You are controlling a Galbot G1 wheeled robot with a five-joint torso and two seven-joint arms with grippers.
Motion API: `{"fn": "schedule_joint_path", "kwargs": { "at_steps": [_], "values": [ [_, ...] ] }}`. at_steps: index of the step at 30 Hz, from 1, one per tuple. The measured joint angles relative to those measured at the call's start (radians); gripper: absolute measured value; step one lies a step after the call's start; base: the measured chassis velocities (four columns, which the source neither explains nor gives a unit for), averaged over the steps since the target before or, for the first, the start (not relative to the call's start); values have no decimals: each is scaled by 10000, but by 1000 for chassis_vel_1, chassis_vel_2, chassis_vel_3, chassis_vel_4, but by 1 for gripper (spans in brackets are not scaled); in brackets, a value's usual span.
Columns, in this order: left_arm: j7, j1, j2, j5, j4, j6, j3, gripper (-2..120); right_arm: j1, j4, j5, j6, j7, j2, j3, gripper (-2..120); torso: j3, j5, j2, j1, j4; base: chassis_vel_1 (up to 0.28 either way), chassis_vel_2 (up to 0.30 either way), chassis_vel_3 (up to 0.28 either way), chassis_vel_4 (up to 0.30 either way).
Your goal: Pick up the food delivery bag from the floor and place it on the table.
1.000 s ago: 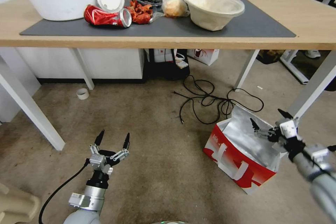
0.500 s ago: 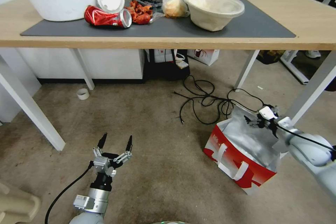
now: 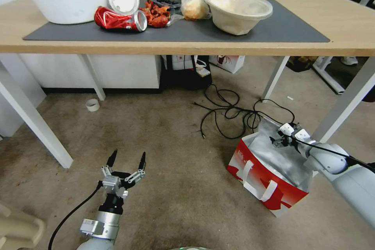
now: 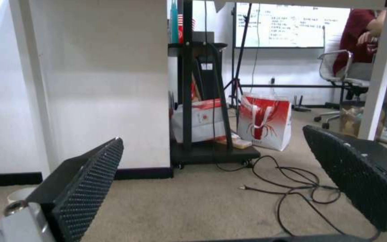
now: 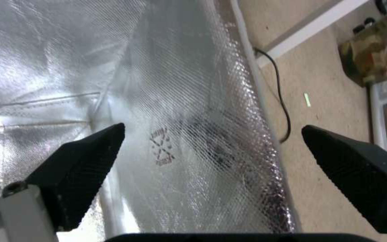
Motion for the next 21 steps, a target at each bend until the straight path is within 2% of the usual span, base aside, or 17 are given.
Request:
{"fn": "schedule_joint_path", "kwargs": {
  "at_steps": [6, 9, 10, 13, 14, 21],
  "values": [
    [0, -8, 8, -40, 12, -4, 6, 100, 267, -203, 19, -307, -67, 30, -270, 96, 0, 0, 2, 0, -1, 0, 0, 0, 0],
    [-151, -105, 25, -60, 87, -1, 61, 100, 401, -378, 291, -677, -105, 196, -439, 84, 0, 0, 5, 1, -1, 0, 0, 0, 0],
    [-151, -105, 25, -60, 87, -1, 61, 100, 401, -378, 291, -677, -105, 196, -439, 84, 0, 0, 5, 1, -1, 0, 0, 0, 0],
    [-177, -141, 68, -113, 85, 28, 72, 100, 416, -456, 414, -733, -58, 225, -480, 70, -1, 0, 6, 1, -1, 0, 0, 0, 0],
    [-177, -141, 68, -113, 85, 28, 72, 100, 416, -456, 414, -733, -58, 225, -480, 70, -1, 0, 6, 1, -1, 0, 0, 0, 0],
    [-196, -247, 144, -199, 136, 73, 68, 100, 439, -529, 514, -733, -17, 198, -496, 42, 0, 0, 7, 1, -1, 0, 0, 0, 0]
  ]
}}
